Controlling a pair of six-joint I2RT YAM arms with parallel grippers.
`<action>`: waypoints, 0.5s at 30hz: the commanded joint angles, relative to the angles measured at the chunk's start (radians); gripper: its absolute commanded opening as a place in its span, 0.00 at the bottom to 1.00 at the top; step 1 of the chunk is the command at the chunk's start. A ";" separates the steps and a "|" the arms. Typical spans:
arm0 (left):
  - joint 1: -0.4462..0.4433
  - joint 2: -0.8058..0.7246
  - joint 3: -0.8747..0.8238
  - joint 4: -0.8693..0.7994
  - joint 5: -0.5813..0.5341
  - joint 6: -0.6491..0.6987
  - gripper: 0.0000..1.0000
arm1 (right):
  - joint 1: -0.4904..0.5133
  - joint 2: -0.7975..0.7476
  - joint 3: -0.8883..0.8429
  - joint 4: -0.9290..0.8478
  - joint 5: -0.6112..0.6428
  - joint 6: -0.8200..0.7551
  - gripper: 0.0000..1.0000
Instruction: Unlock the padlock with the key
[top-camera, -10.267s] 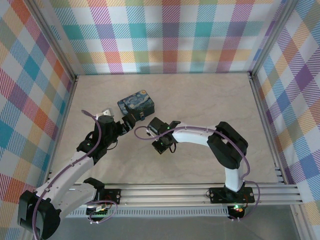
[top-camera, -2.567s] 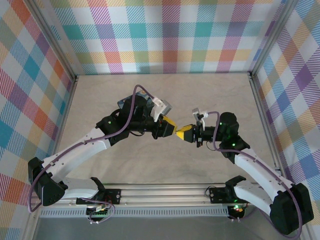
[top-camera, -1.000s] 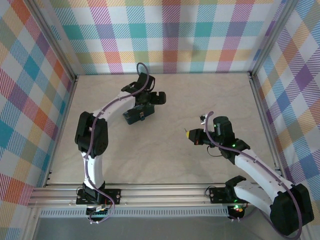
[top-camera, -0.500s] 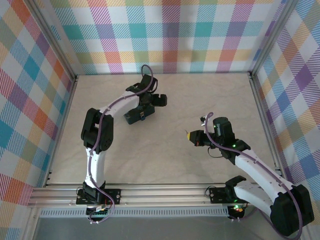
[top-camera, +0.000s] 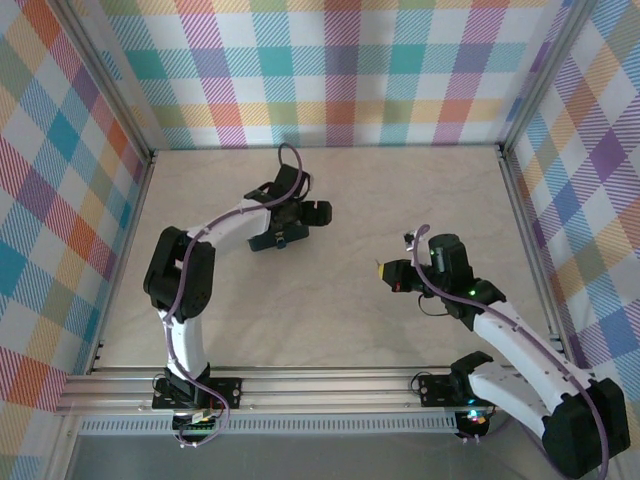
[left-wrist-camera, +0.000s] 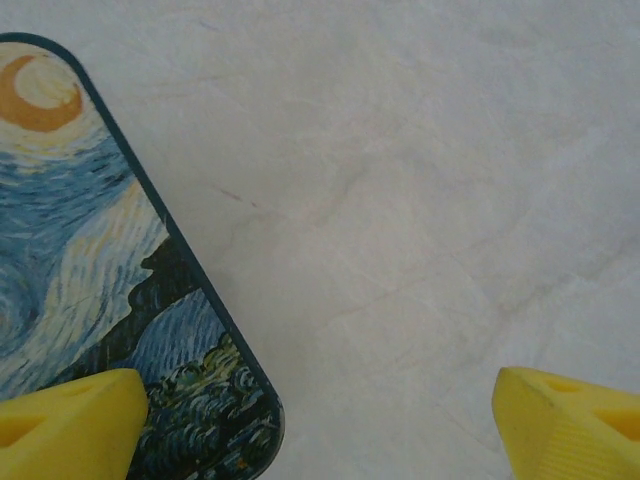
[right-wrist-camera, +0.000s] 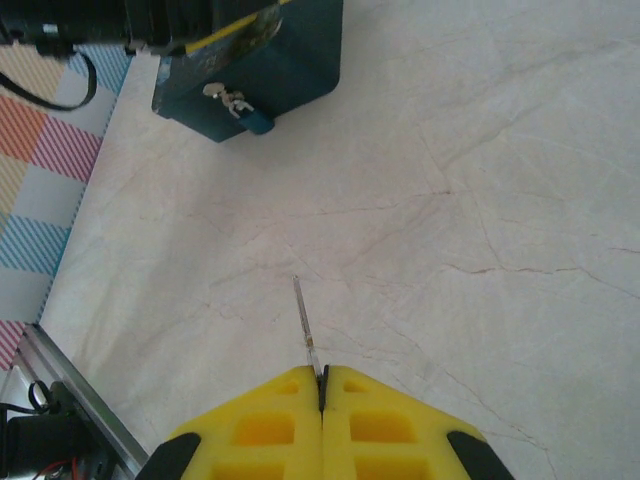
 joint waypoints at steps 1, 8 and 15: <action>-0.041 -0.033 -0.072 -0.060 -0.002 -0.037 0.90 | 0.007 -0.033 0.032 -0.045 0.037 -0.010 0.02; -0.119 -0.126 -0.164 -0.040 -0.033 -0.069 0.90 | 0.005 -0.075 0.057 -0.097 0.074 -0.015 0.02; -0.207 -0.185 -0.231 -0.023 -0.050 -0.122 0.90 | 0.005 -0.102 0.078 -0.180 0.139 -0.045 0.02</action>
